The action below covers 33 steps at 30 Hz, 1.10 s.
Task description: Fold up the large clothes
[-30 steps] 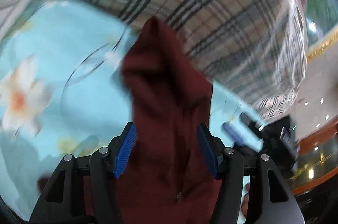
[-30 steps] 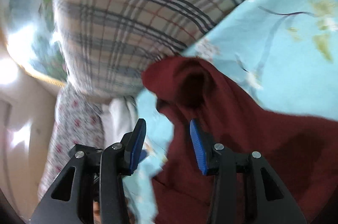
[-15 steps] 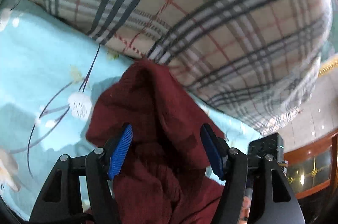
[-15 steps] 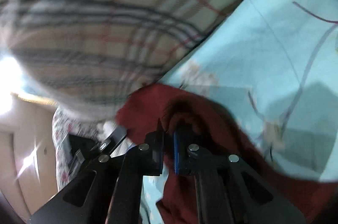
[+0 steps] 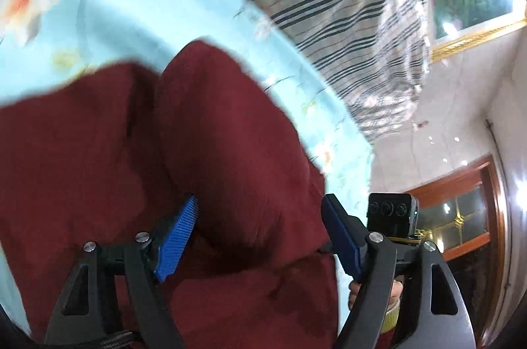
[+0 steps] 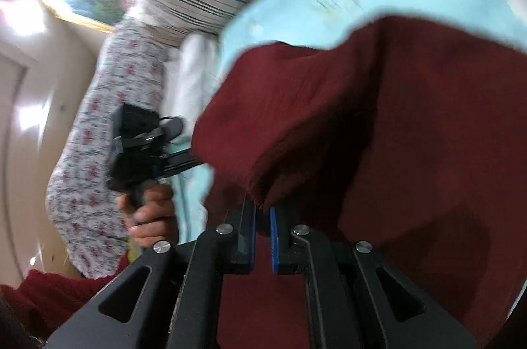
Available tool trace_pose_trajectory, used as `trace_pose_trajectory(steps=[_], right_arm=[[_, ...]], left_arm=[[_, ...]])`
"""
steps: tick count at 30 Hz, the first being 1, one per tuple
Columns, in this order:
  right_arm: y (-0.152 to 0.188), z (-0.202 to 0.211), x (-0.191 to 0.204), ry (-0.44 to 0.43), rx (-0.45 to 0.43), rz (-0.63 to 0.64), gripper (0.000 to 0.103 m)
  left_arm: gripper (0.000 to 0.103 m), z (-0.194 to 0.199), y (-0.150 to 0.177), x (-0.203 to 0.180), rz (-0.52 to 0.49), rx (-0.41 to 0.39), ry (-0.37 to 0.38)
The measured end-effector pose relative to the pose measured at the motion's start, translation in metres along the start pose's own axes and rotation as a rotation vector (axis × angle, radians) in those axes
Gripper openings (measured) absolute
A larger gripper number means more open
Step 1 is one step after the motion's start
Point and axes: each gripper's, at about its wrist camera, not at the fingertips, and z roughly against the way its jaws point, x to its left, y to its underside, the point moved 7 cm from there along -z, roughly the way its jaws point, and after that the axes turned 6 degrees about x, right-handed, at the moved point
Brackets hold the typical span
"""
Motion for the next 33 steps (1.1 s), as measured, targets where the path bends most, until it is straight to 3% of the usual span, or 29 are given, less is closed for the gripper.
trace_pose_trajectory(steps=[3, 7, 9, 12, 16, 17, 18, 19, 20, 23, 25, 27, 28, 30, 31, 33], right_arm=[[0.014, -0.003, -0.017, 0.006, -0.012, -0.047, 0.007], [0.016, 0.008, -0.024, -0.057, -0.064, -0.091, 0.009], [0.013, 0.012, -0.028, -0.049, -0.09, -0.106, 0.011], [0.011, 0.019, -0.037, -0.006, -0.111, -0.112, 0.027], [0.009, 0.009, -0.039, 0.024, -0.114, -0.099, 0.027], [0.008, 0.008, -0.038, 0.032, -0.116, -0.089, 0.027], [0.008, 0.007, -0.036, 0.032, -0.111, -0.083, 0.025], [0.008, 0.008, -0.032, 0.019, -0.101, -0.071, 0.016], [0.008, 0.009, -0.025, 0.001, -0.097, -0.065, 0.01], [0.006, 0.026, 0.0, -0.105, -0.098, -0.059, 0.008], [0.004, 0.053, 0.022, -0.258, -0.123, -0.048, 0.008], [0.005, 0.071, 0.027, -0.307, -0.122, -0.057, 0.008], [0.005, 0.077, 0.023, -0.288, -0.121, -0.066, 0.008], [0.009, 0.077, 0.004, -0.135, -0.11, -0.07, 0.008], [0.012, 0.073, -0.011, -0.036, -0.093, -0.092, 0.013], [0.025, 0.061, -0.036, 0.066, -0.049, -0.14, 0.019]], left_arm=[[0.077, -0.002, 0.007, 0.019, 0.056, -0.011, -0.035], [0.077, 0.001, 0.0, 0.033, 0.066, -0.048, -0.065], [0.077, 0.007, -0.004, 0.036, 0.056, -0.069, -0.074], [0.077, 0.008, -0.011, 0.036, 0.025, -0.08, -0.129], [0.076, 0.009, -0.022, 0.025, -0.067, -0.099, -0.213], [0.071, 0.006, -0.023, 0.021, -0.093, -0.082, -0.216], [0.048, 0.0, -0.021, 0.016, -0.122, -0.047, -0.213], [0.03, -0.003, -0.018, 0.01, -0.146, -0.022, -0.208], [0.003, -0.005, -0.013, -0.001, -0.184, 0.012, -0.204], [0.003, 0.012, 0.005, -0.033, -0.243, 0.026, -0.143], [0.003, 0.025, 0.015, -0.05, -0.265, 0.027, -0.1], [0.003, 0.036, 0.026, -0.055, -0.283, 0.016, -0.089], [0.003, 0.035, 0.03, -0.048, -0.279, 0.023, -0.113], [0.003, 0.026, 0.036, -0.029, -0.246, 0.042, -0.165], [0.003, 0.02, 0.04, -0.015, -0.212, 0.063, -0.174], [0.004, 0.01, 0.049, 0.006, -0.159, 0.097, -0.192]])
